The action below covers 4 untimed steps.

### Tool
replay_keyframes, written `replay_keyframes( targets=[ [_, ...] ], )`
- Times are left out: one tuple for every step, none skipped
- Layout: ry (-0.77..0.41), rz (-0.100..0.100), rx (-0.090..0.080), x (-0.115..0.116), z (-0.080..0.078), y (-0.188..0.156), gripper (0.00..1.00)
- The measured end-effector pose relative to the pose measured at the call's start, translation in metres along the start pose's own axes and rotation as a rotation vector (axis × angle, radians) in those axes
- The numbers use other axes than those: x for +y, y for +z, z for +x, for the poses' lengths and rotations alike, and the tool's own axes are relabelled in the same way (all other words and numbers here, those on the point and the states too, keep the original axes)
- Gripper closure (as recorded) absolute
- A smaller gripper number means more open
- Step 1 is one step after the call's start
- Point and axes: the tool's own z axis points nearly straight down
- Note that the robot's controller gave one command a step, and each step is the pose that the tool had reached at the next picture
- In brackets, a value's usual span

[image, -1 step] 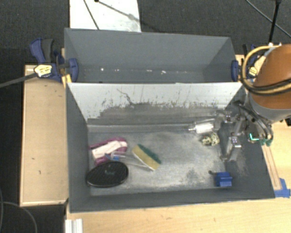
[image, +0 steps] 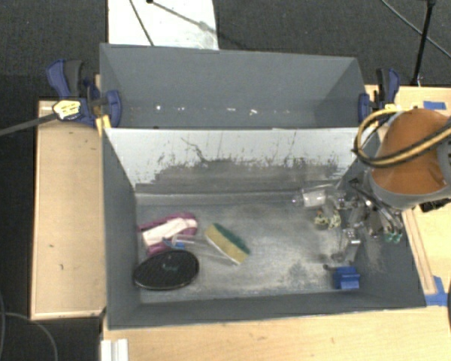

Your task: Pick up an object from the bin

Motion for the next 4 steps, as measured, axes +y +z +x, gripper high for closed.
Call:
replay_keyframes(
  targets=[
    [-0.061, 0.002, -0.006, -0.023, 0.04, -0.005, 0.0],
    [-0.067, 0.001, -0.005, -0.022, 0.039, -0.004, 1.0],
    [-0.069, 0.002, -0.007, -0.021, 0.039, -0.004, 0.0],
    [-0.036, 0.0, -0.003, -0.02, 0.071, 0.0, 0.0]
  ],
)
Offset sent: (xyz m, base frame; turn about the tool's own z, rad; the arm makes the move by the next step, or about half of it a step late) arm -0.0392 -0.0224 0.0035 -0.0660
